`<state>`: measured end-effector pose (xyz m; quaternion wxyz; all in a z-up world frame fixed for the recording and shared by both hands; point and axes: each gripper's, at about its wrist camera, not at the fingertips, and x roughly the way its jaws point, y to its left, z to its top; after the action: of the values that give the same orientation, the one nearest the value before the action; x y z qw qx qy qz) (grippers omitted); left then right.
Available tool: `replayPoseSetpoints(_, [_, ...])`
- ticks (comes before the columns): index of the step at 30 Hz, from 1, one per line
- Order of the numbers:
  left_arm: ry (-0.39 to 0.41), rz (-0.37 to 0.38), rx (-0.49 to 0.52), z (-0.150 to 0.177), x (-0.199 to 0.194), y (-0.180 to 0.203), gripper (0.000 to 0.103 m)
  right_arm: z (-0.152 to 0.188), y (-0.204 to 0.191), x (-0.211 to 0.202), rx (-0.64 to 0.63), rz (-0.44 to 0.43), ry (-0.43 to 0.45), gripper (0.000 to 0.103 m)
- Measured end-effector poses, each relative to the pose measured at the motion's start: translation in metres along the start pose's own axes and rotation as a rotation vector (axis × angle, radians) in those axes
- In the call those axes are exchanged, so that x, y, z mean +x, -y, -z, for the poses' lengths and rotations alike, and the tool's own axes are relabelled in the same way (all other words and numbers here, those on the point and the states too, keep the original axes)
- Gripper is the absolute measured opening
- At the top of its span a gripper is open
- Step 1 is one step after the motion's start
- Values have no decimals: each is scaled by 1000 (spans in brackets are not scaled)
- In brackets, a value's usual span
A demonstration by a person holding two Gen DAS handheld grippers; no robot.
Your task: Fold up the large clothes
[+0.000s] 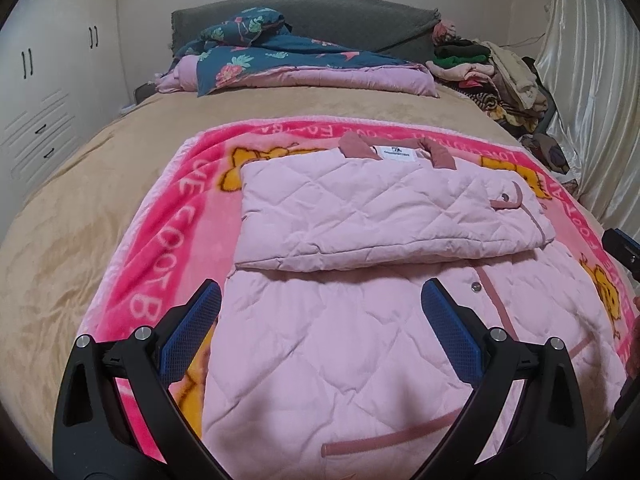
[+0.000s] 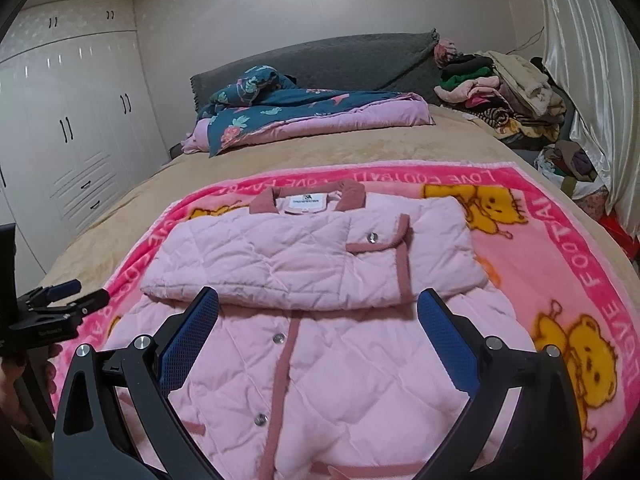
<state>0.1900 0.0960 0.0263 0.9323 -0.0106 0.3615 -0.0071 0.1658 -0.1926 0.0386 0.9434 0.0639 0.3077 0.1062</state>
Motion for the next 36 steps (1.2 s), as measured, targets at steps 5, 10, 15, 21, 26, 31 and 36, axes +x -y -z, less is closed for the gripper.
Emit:
replayPoseSetpoints(5, [-3,-4,-17,15,-5,-2,94,11,13,-14,15,14,-3,99])
replayPoseSetpoints(10, [-3,8,-62,28,-12,-9,94,21,22,-24,16,29,-9,99])
replayPoseSetpoints(15, [-9,6,-95,40,-15,-16,94,28,31,-36,14,41,-12,99])
replayPoseSetpoints(21, [-27,1,-122,54,-20,-22,94,34,42,-46,21,55,-14,99])
replayPoseSetpoints(26, [-42,-7,-121,65,-24,-22,94,40,53,-55,27,68,-17,99])
replayPoseSetpoints(31, [-66,-11,-127,76,-28,-24,94,48,66,-65,42,81,-18,99])
replayPoseSetpoints(36, [-88,-23,-138,87,-31,-29,94,55,75,-71,52,94,-26,99])
